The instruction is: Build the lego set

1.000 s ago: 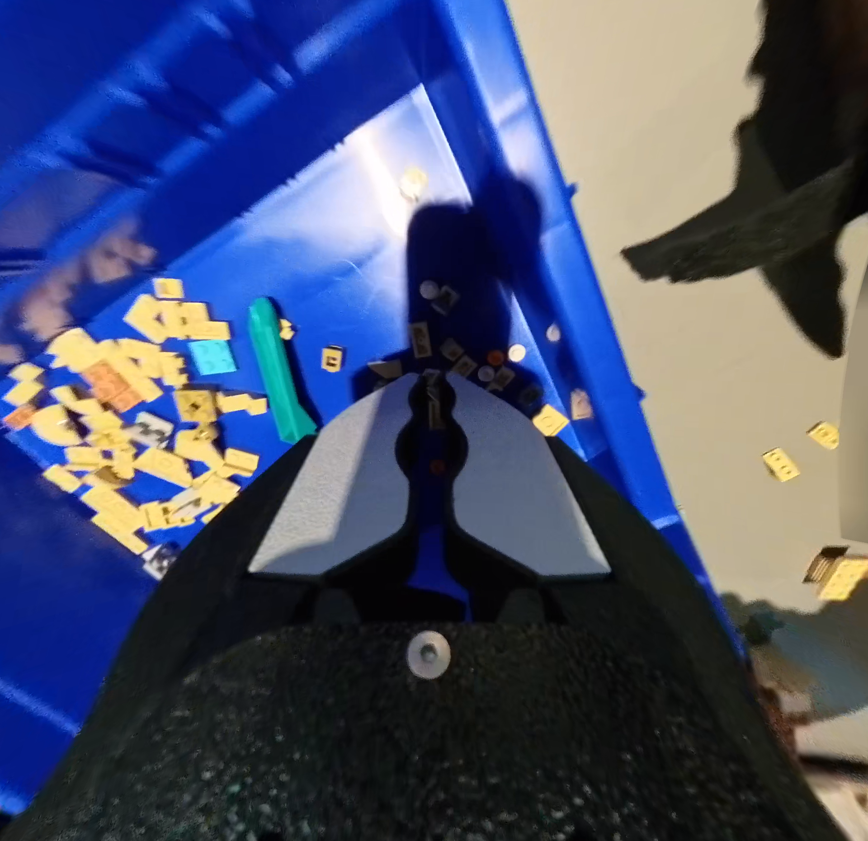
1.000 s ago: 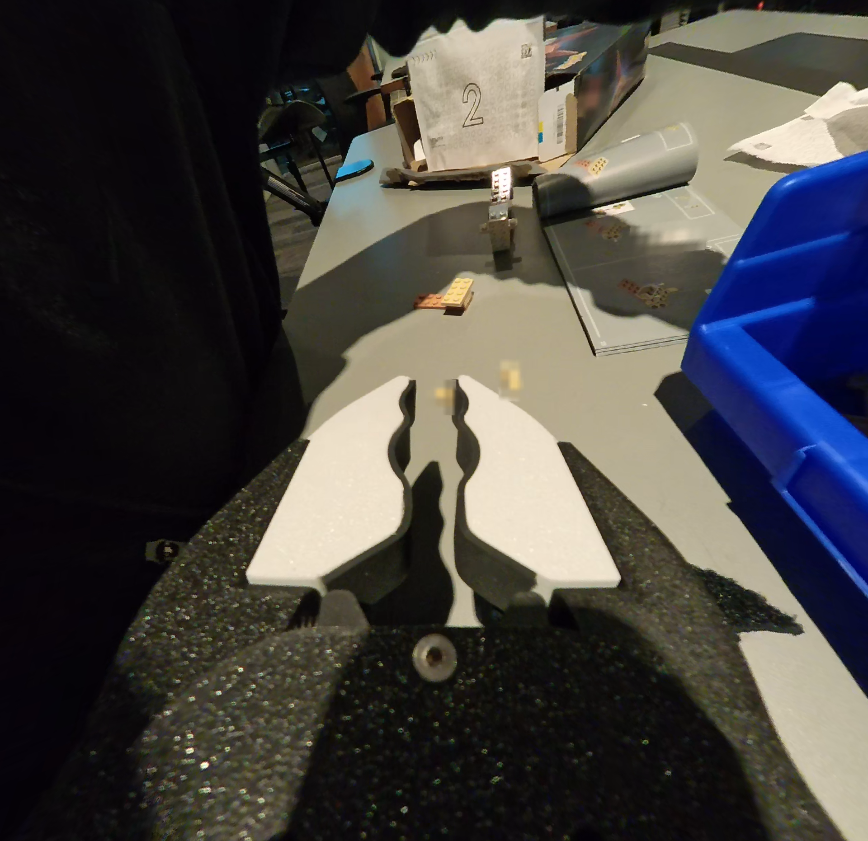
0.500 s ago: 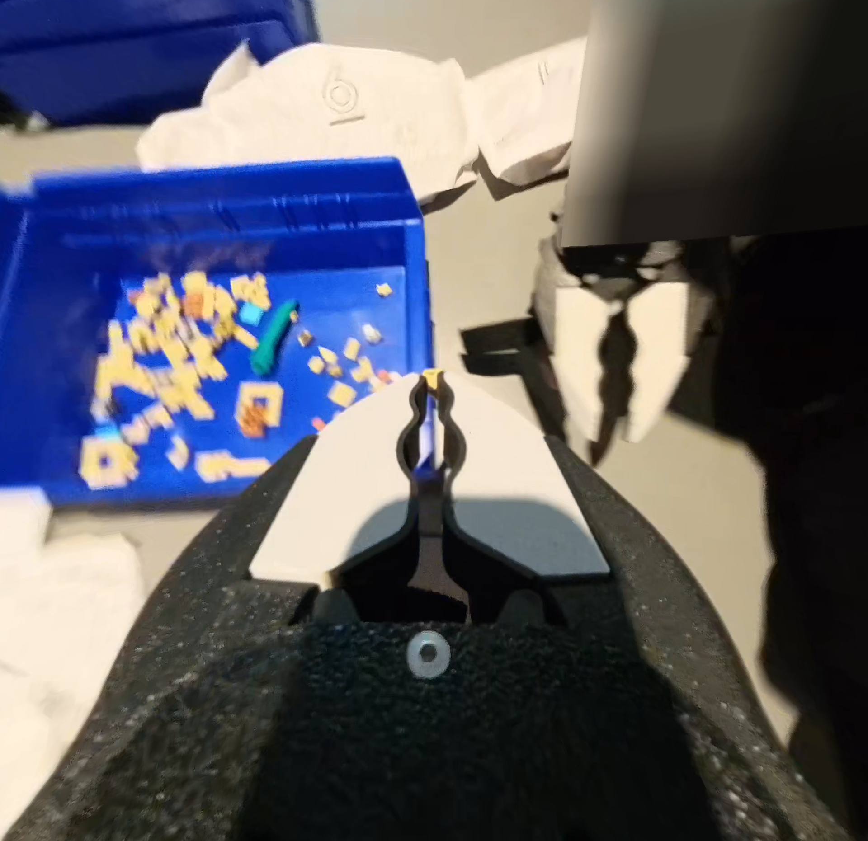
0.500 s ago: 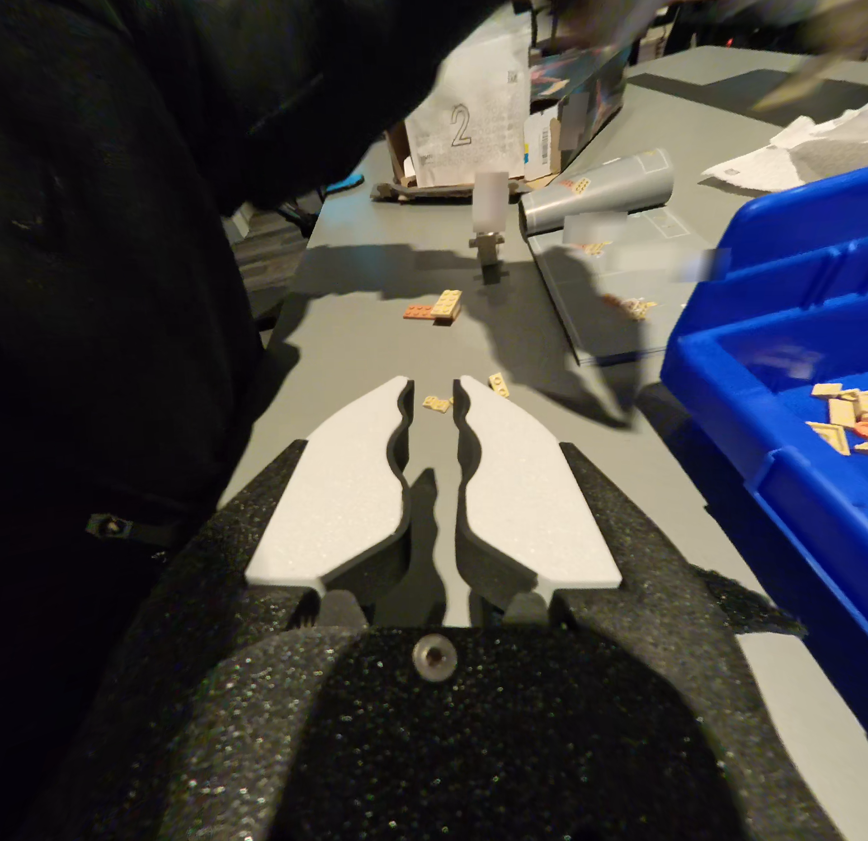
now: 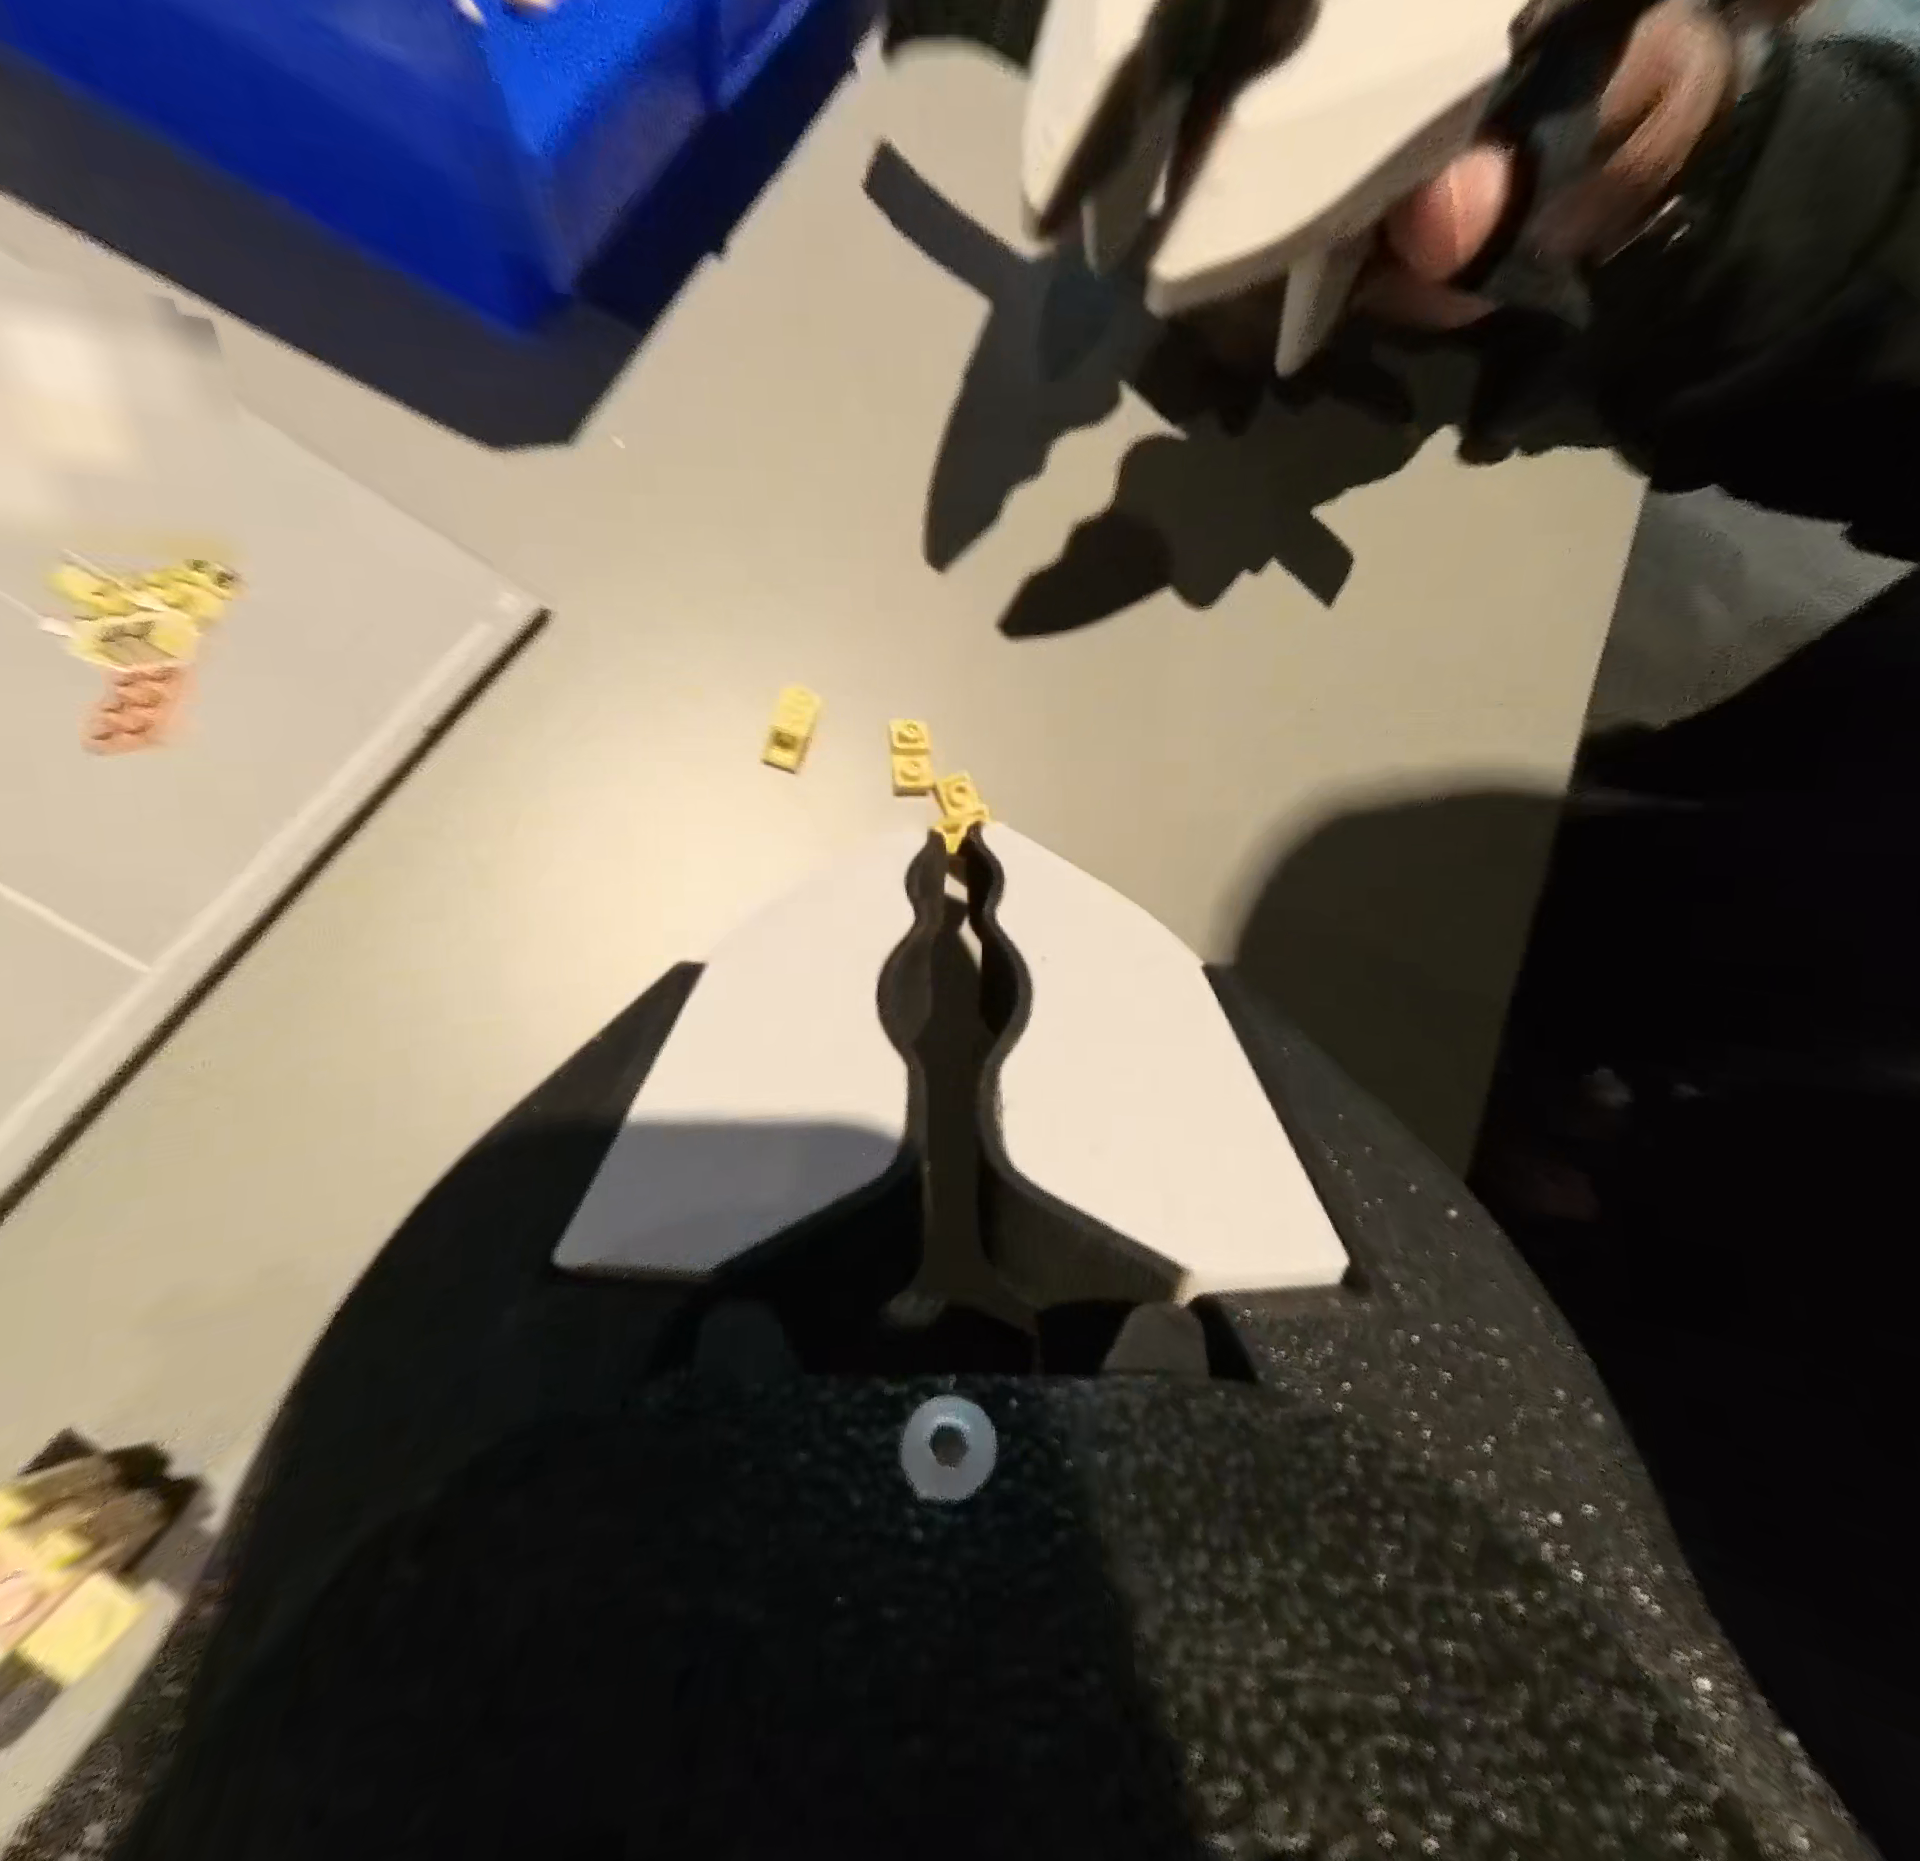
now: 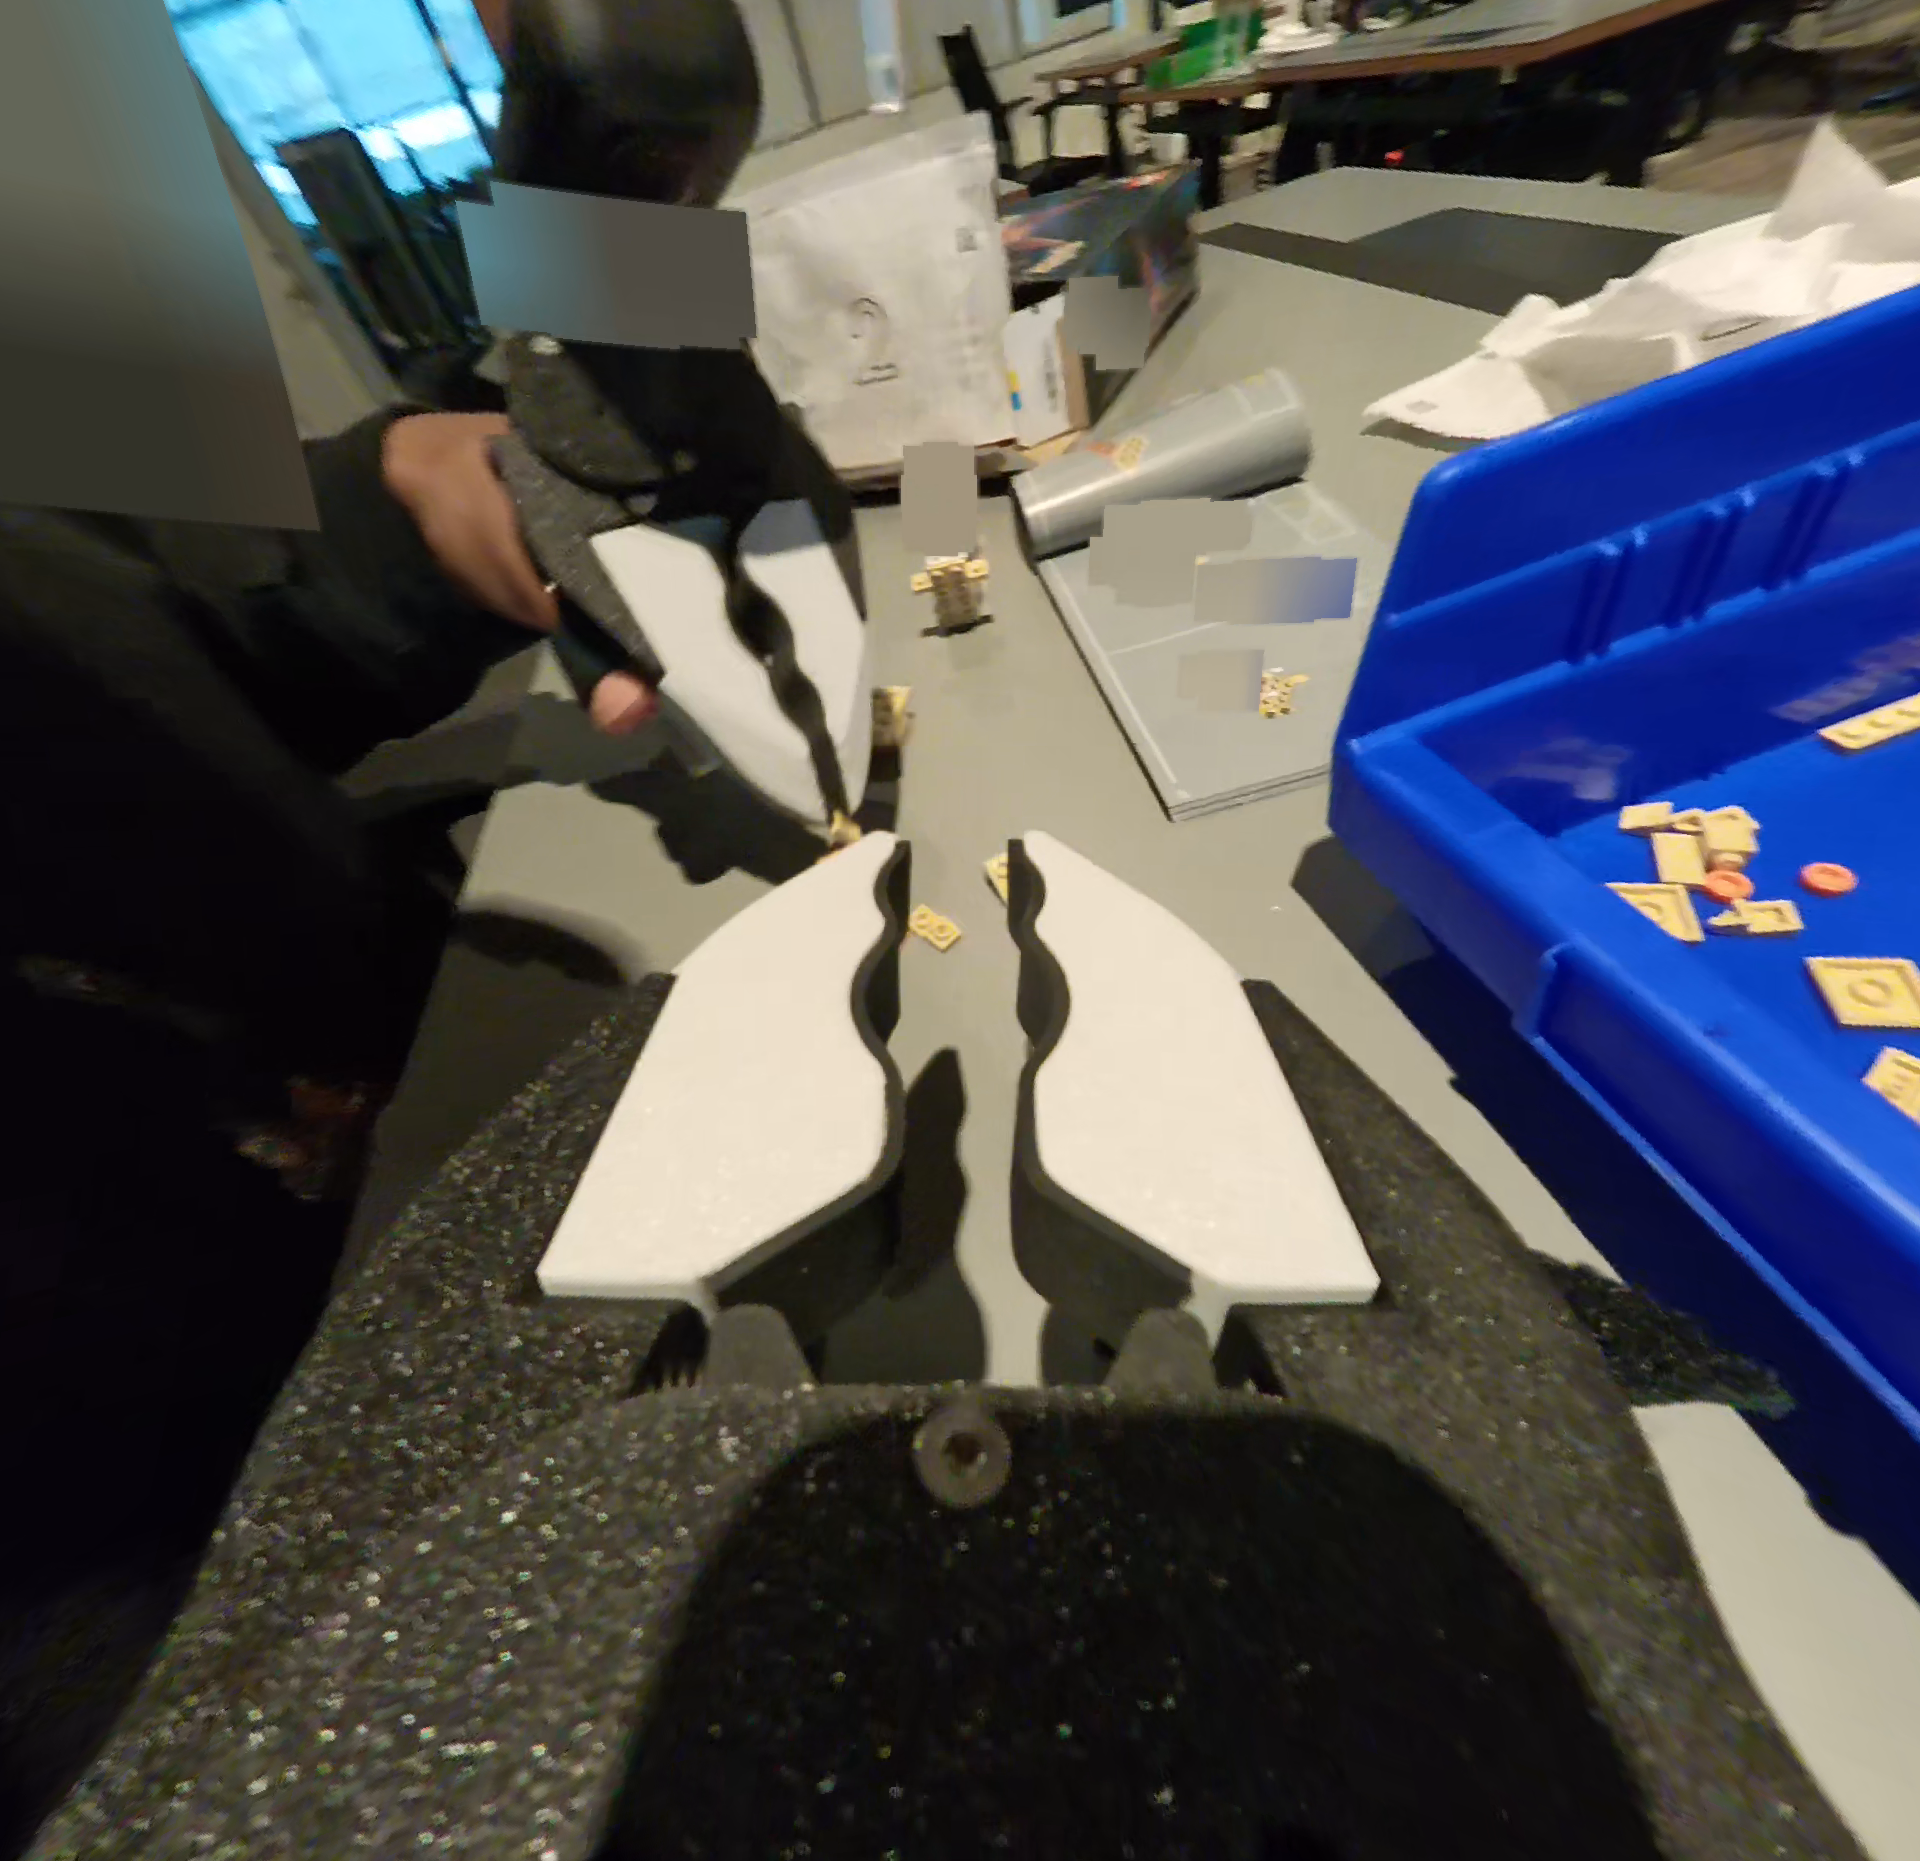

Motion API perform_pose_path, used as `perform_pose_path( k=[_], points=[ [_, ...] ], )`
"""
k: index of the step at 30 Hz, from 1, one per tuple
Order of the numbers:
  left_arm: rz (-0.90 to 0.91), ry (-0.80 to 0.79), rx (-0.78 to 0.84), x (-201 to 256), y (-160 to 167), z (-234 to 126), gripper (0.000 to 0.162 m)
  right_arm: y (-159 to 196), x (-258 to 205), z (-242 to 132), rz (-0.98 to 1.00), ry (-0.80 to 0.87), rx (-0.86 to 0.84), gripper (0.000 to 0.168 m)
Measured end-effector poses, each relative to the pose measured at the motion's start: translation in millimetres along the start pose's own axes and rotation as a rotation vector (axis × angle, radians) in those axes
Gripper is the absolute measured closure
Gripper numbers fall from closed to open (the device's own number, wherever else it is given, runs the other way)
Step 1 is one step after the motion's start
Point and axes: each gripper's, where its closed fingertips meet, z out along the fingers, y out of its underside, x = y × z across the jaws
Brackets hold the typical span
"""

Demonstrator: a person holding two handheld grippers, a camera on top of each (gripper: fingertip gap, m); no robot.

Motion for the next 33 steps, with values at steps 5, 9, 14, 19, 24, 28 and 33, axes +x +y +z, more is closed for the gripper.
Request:
perform_pose_path(
  k=[5,9,14,19,24,28,33],
  points=[
    [0.031,-0.053,-0.047,-8.4,9.7,10.2,0.158,-5.5,-12.6,6.5,-0.048,0.047,0.006,0.150],
    [0.040,-0.049,-0.027,-9.5,10.5,11.4,0.153,-12.2,-19.7,11.8,-0.028,0.081,0.071,0.143],
    [0.031,-0.070,0.072,-12.1,3.6,-2.1,0.142,-33.7,-21.2,10.7,0.024,0.123,0.223,0.129],
    [0.016,-0.087,0.393,-4.0,-31.5,-40.5,0.140,-81.4,-31.3,-6.2,0.112,0.120,0.557,0.110],
    [-0.232,0.100,0.942,16.1,-81.7,-82.7,0.142,-126.3,-57.1,-21.3,0.209,0.018,0.934,0.102],
    [-0.358,0.308,1.228,38.5,-99.7,-95.2,0.142,-143.0,-73.9,-16.1,0.231,-0.009,1.083,0.100],
    [-0.357,0.446,1.252,64.4,-99.2,-84.7,0.140,-151.8,-79.2,-17.5,0.190,0.058,1.165,0.097]
  ],
)
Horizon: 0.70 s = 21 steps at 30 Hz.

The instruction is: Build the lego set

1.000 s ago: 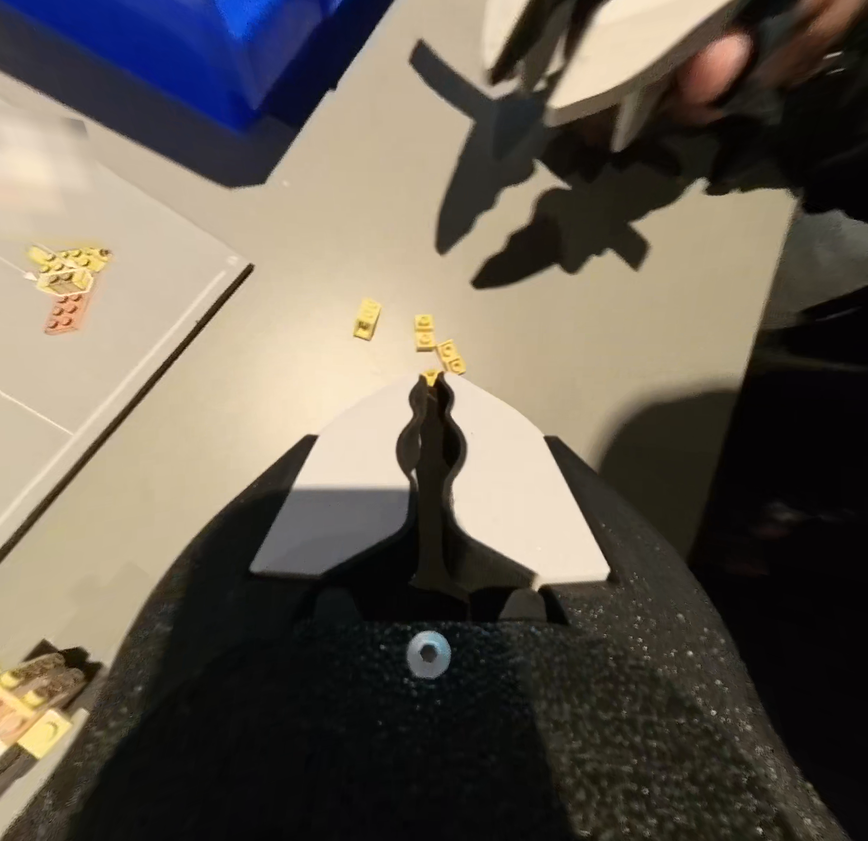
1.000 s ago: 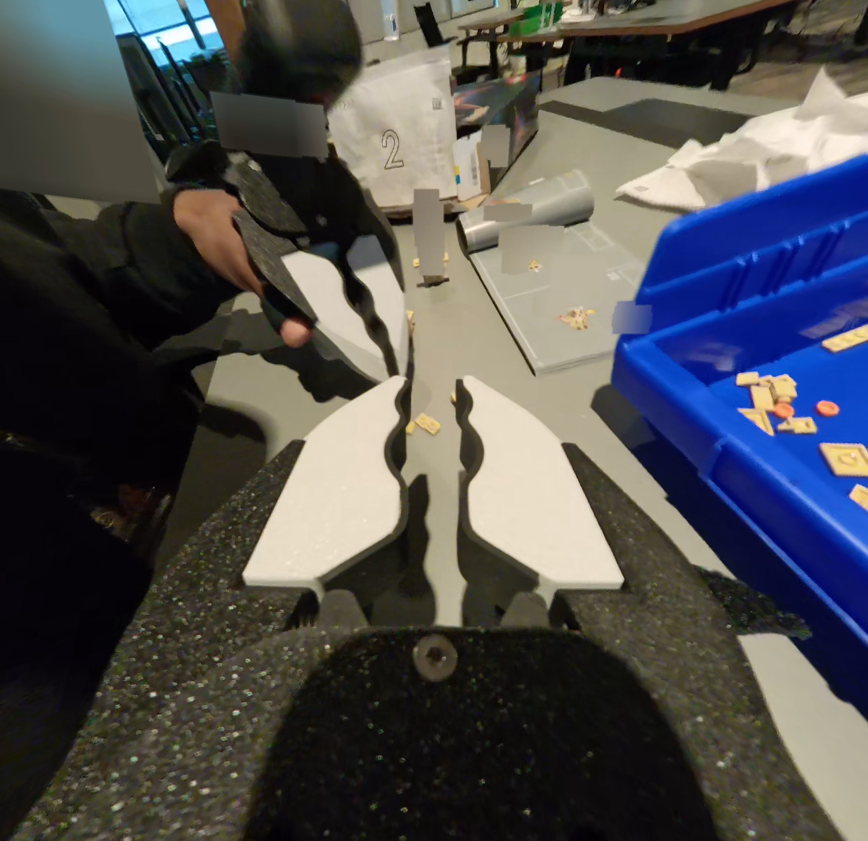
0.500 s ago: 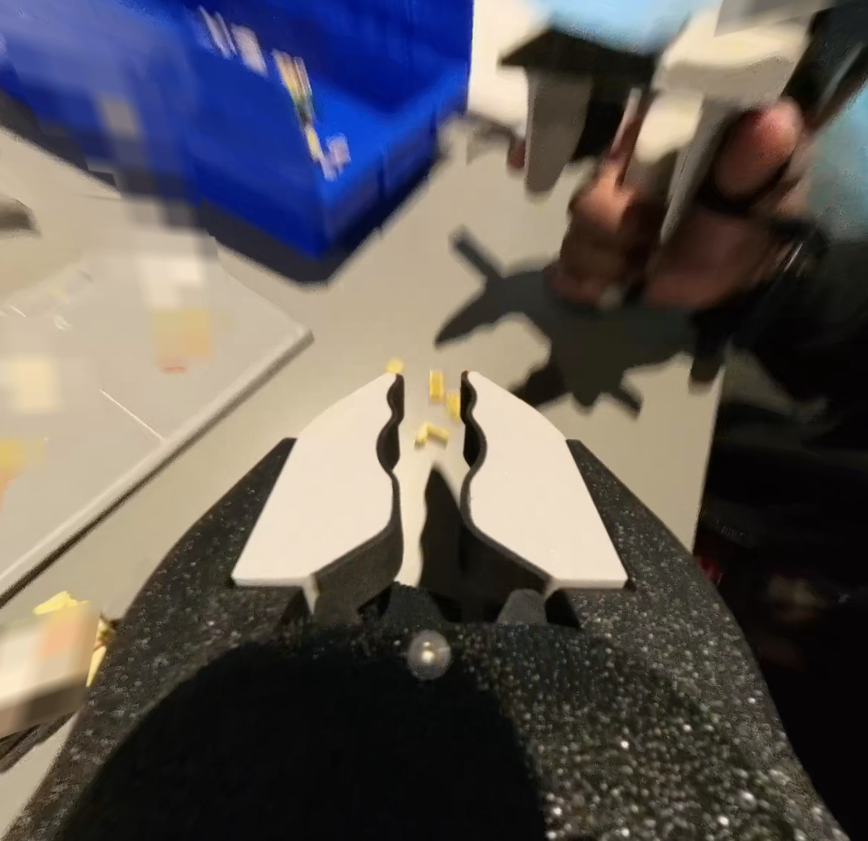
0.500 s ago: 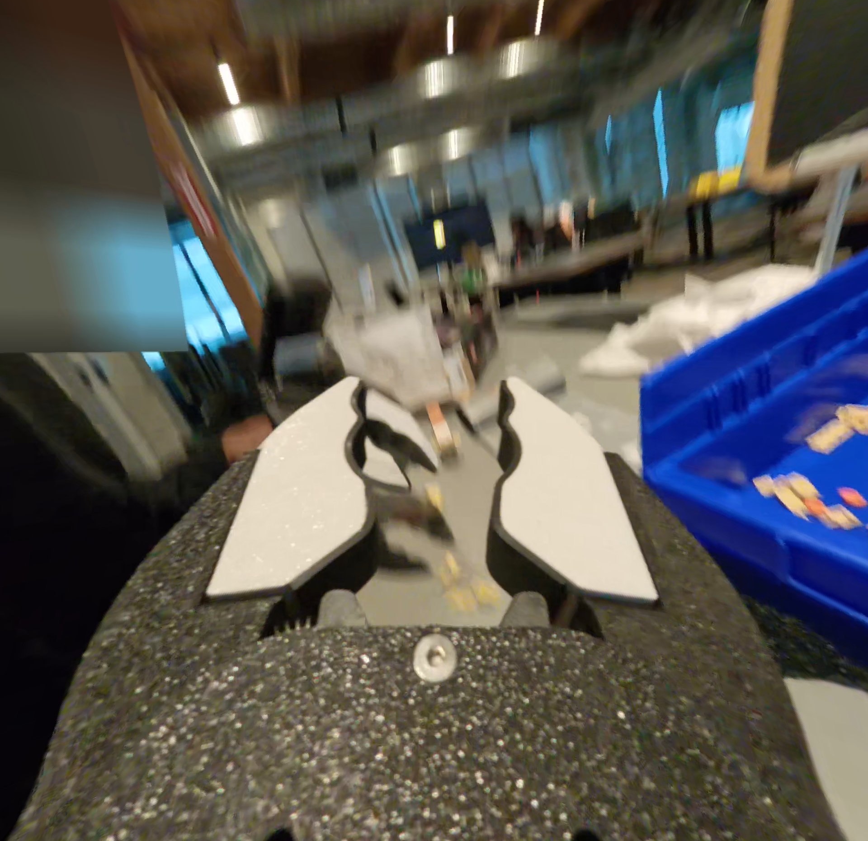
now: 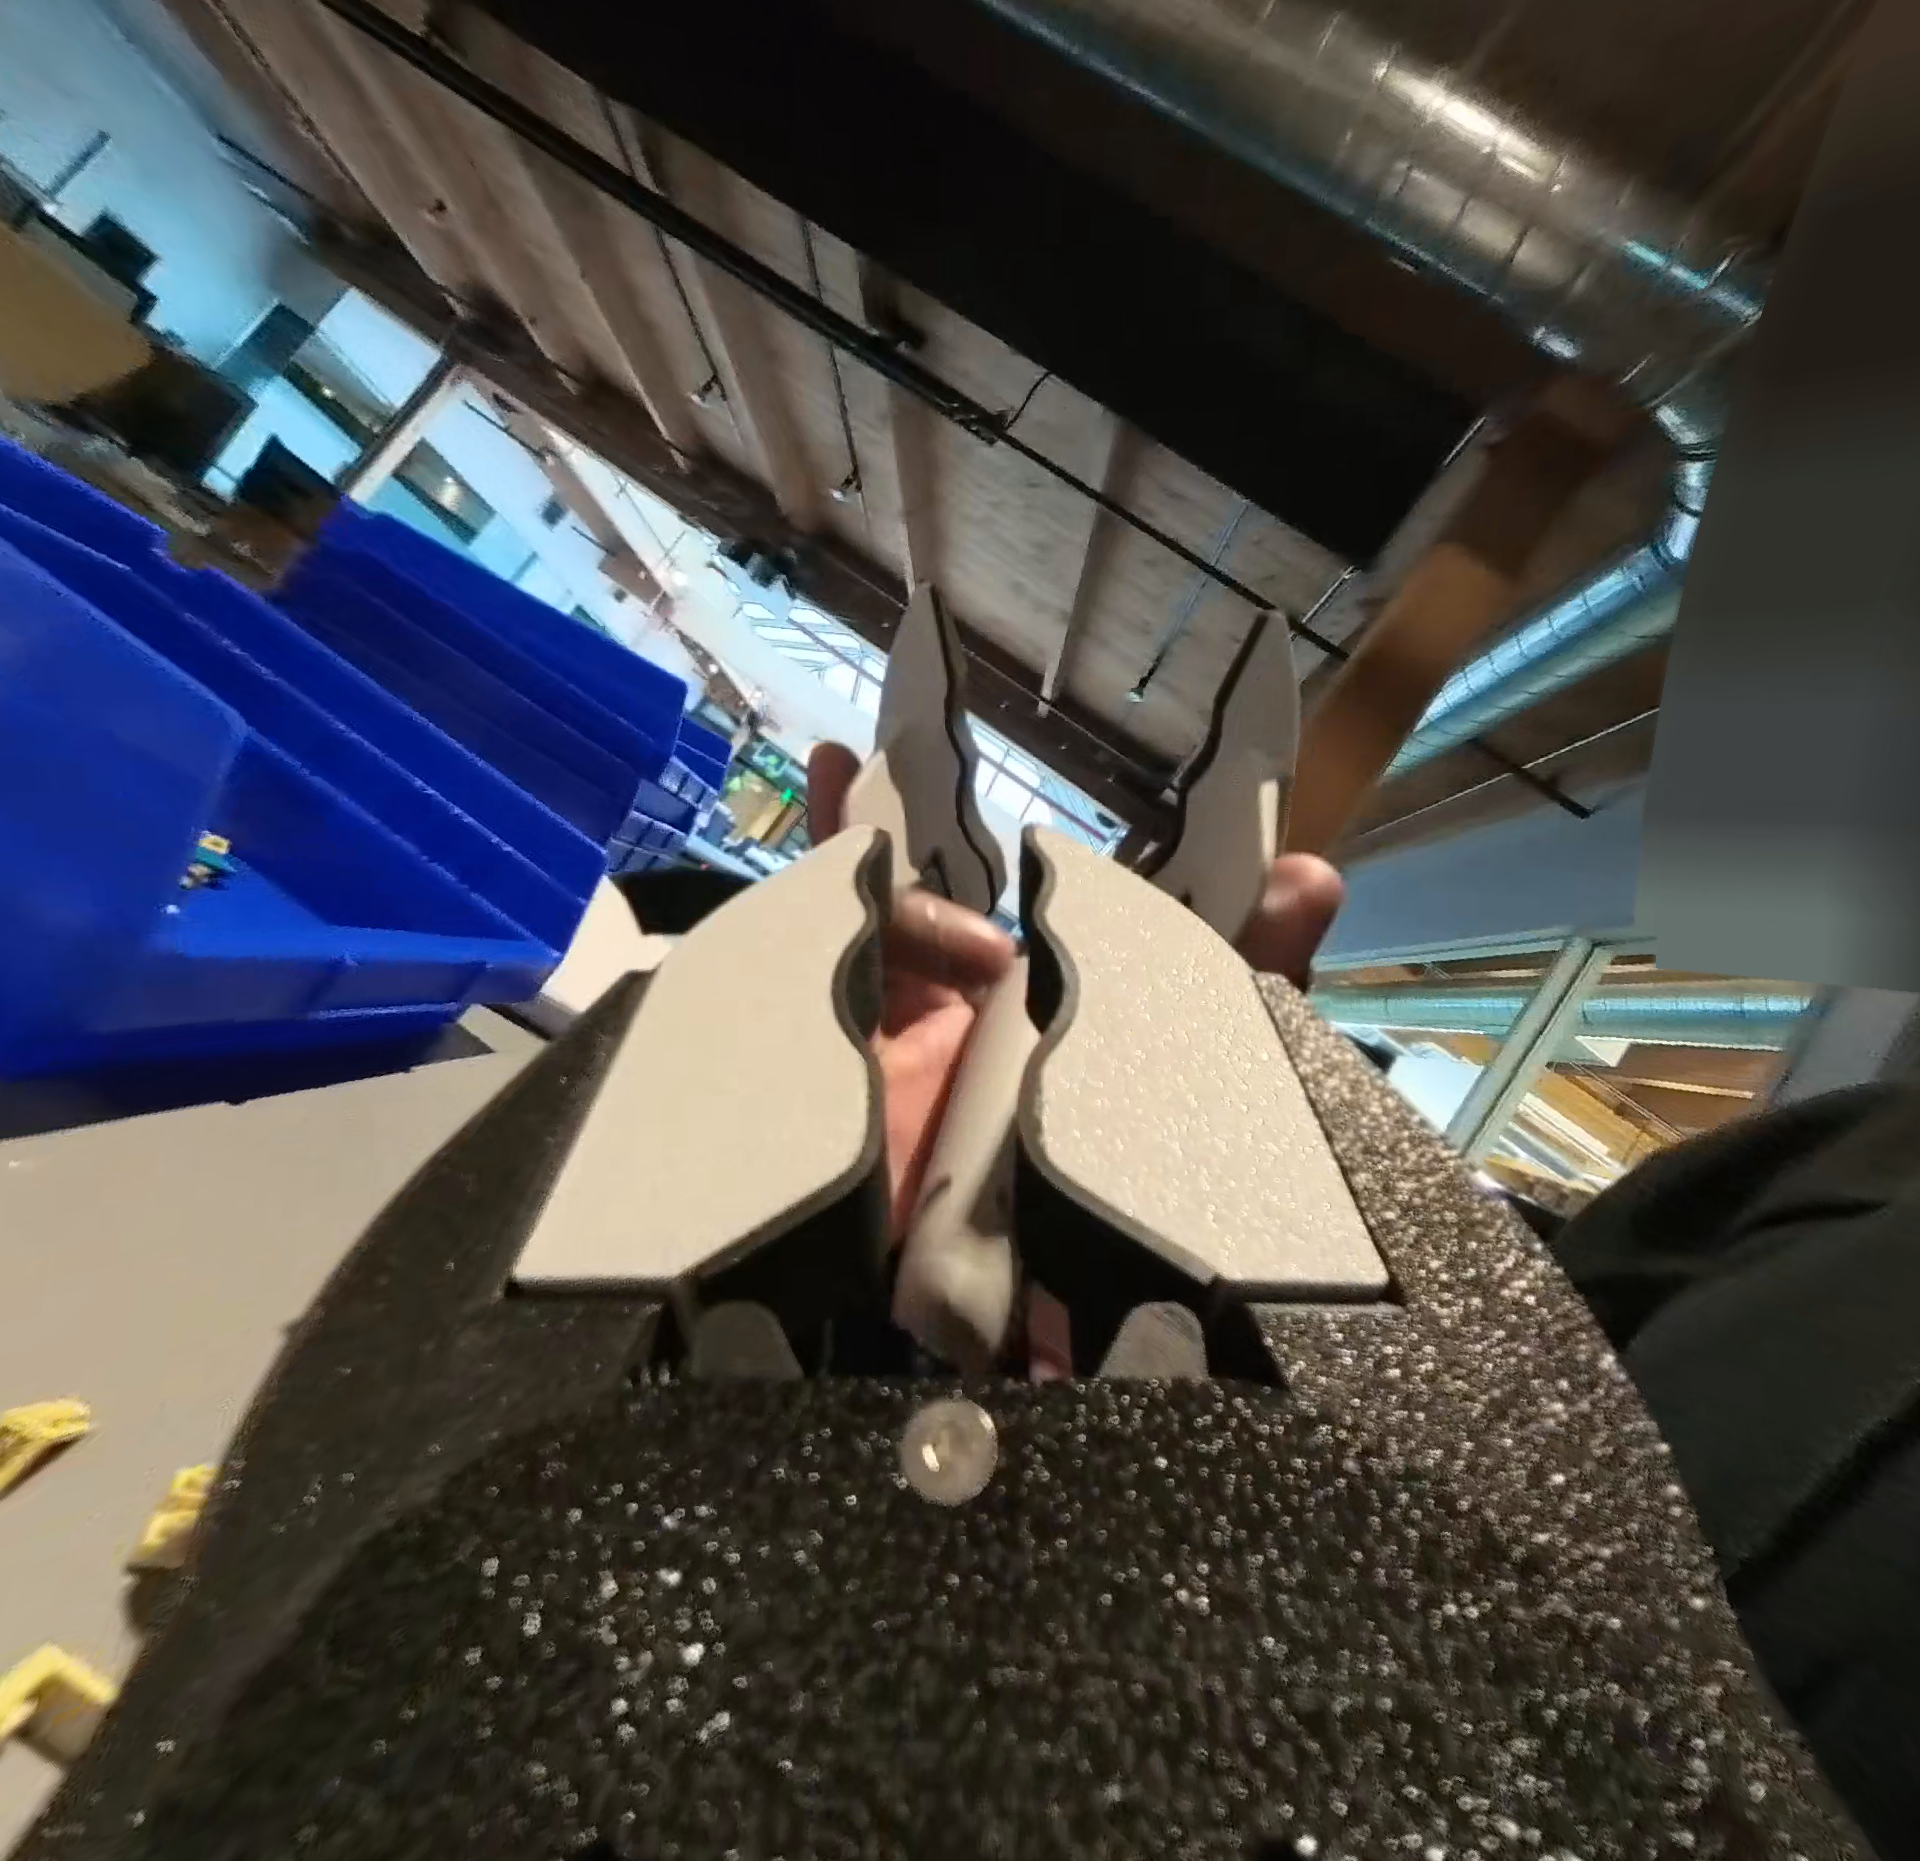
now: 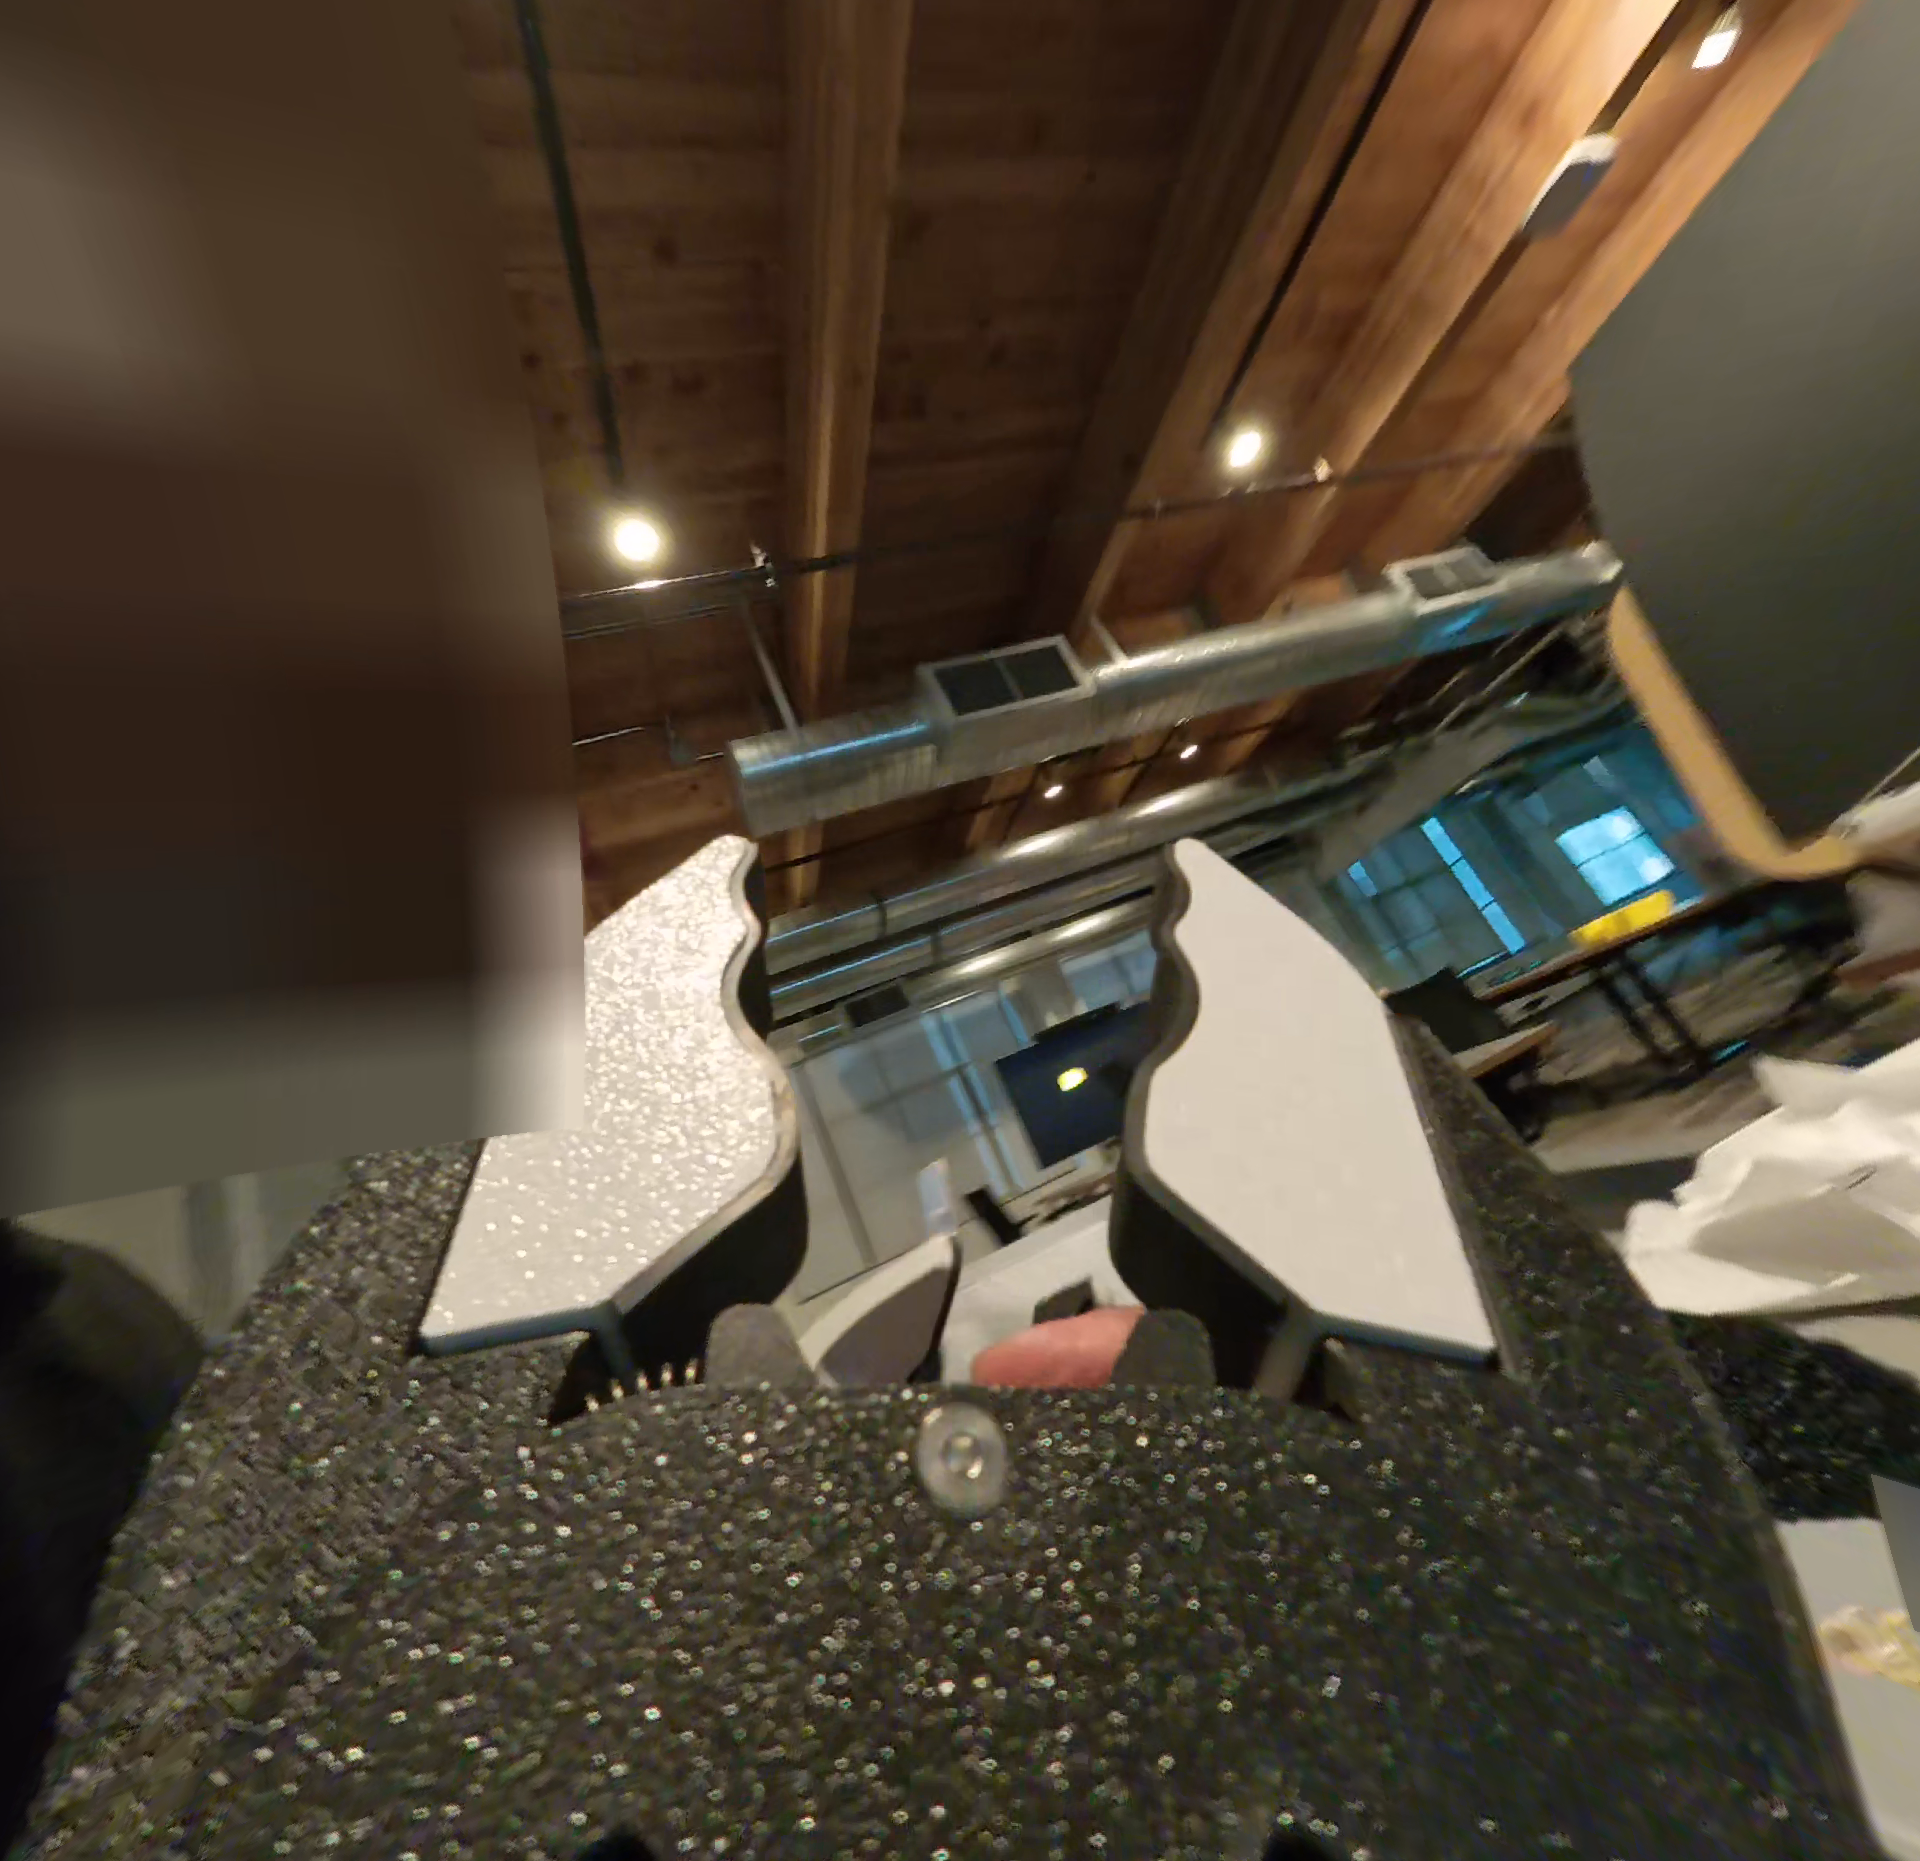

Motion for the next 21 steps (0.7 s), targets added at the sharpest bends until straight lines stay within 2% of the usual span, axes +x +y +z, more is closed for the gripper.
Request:
perform_pose_path(
  k=[3,8,15,19,21],
  points=[
    [-0.010,0.011,0.015,3.2,2.6,-1.8,0.142,-1.2,-3.4,1.9,-0.060,0.012,-0.001,0.097],
    [0.034,0.042,-0.001,11.9,7.3,0.1,0.146,9.4,-10.7,7.0,-0.041,0.020,-0.041,0.098],
    [-0.110,0.170,0.010,25.2,8.8,-2.4,0.146,-0.2,-25.7,5.1,-0.073,0.001,-0.035,0.099],
    [-0.001,0.183,0.061,35.3,-4.1,-9.7,0.141,-15.8,-18.8,-1.1,-0.156,-0.022,-0.008,0.095],
    [0.082,0.112,0.015,26.7,-4.7,-15.8,0.138,-31.0,-12.4,-8.0,-0.242,-0.027,0.027,0.102]
  ],
)
